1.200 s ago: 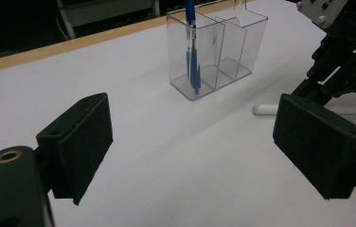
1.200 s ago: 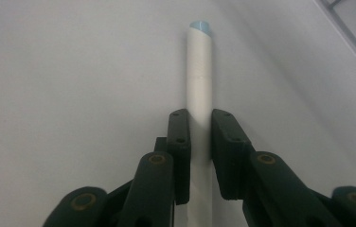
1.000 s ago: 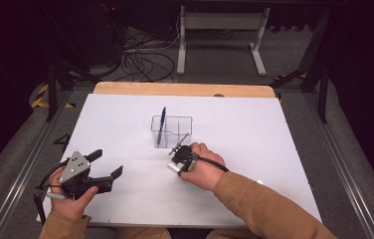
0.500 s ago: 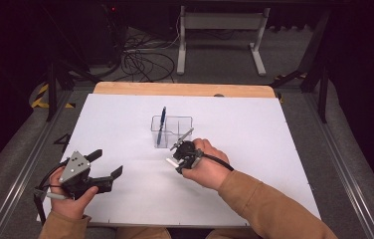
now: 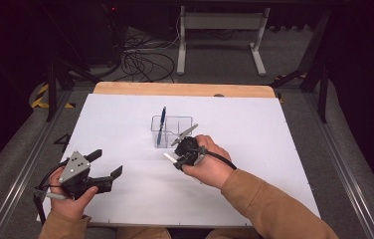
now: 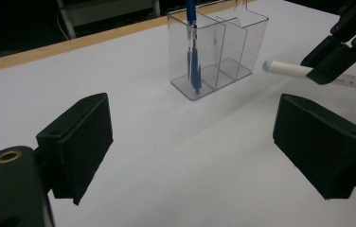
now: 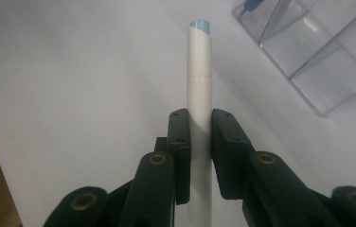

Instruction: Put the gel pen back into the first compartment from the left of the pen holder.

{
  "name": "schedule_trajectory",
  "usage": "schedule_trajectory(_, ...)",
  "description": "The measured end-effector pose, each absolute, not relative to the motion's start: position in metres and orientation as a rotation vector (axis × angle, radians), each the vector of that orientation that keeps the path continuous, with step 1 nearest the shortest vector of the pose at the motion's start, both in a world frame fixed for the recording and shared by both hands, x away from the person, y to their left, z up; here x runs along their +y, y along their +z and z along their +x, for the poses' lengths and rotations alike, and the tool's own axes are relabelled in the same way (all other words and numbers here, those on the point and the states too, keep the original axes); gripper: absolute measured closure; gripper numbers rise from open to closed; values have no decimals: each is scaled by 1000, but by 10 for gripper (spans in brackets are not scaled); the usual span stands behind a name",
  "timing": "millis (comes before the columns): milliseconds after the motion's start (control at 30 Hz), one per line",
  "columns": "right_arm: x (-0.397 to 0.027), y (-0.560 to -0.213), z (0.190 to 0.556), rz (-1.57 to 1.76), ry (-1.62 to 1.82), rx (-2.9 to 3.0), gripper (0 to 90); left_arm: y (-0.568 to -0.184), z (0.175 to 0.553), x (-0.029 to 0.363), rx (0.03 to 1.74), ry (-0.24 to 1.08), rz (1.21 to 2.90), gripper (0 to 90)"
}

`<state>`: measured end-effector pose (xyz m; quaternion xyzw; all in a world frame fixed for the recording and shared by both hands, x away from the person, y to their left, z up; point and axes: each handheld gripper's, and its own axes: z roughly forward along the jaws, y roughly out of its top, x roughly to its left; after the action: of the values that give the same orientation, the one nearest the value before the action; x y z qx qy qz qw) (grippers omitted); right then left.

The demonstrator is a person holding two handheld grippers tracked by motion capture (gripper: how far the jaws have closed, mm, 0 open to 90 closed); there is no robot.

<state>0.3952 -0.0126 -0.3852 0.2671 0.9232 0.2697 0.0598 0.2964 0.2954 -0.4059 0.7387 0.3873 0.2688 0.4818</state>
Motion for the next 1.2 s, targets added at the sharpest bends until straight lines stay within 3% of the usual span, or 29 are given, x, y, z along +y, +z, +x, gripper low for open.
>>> schedule_trajectory(1200,-46,-327,407,834,1522,2365,792,-406,296,295,945,652,1804,134)
